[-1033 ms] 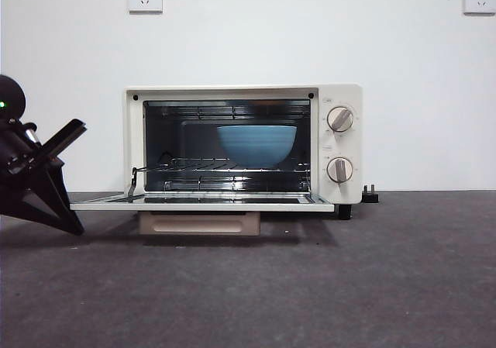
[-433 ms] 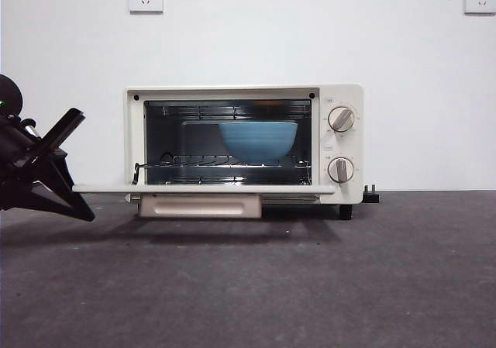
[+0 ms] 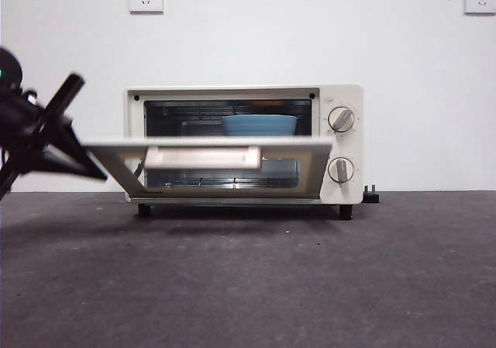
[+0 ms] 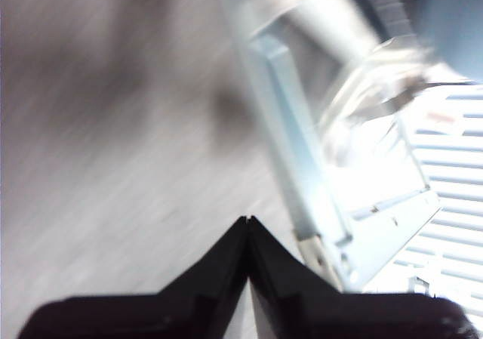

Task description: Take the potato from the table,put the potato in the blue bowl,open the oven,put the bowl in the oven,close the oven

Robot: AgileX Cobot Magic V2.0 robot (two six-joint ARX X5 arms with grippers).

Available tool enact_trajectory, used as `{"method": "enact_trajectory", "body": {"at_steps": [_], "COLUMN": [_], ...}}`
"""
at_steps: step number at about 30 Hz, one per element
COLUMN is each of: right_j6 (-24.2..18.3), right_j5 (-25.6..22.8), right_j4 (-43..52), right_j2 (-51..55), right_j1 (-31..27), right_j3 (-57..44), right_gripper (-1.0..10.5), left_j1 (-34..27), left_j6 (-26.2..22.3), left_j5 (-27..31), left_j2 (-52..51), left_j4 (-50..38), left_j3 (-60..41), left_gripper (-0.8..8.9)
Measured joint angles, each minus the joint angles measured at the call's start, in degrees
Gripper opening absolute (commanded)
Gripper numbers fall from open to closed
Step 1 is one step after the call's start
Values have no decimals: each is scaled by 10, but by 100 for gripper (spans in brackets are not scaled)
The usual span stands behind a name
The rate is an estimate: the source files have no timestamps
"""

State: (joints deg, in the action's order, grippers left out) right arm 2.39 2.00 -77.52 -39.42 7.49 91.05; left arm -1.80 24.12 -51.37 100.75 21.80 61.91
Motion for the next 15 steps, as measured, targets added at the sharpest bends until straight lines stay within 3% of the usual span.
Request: {"method": "enact_trajectory", "body": {"at_steps": [15], "right_j6": [3], "right_j5": [20], "right_j4": [0], "right_j2": [0], "right_j1": [0], "right_j3": [0], "right_gripper": [24], "left_j1": [23], "left_j6": [30], "left_j5": [11], "left_j2": [-14], "left_j4": [-36], "left_j3": [134], "left_gripper": [-8]}}
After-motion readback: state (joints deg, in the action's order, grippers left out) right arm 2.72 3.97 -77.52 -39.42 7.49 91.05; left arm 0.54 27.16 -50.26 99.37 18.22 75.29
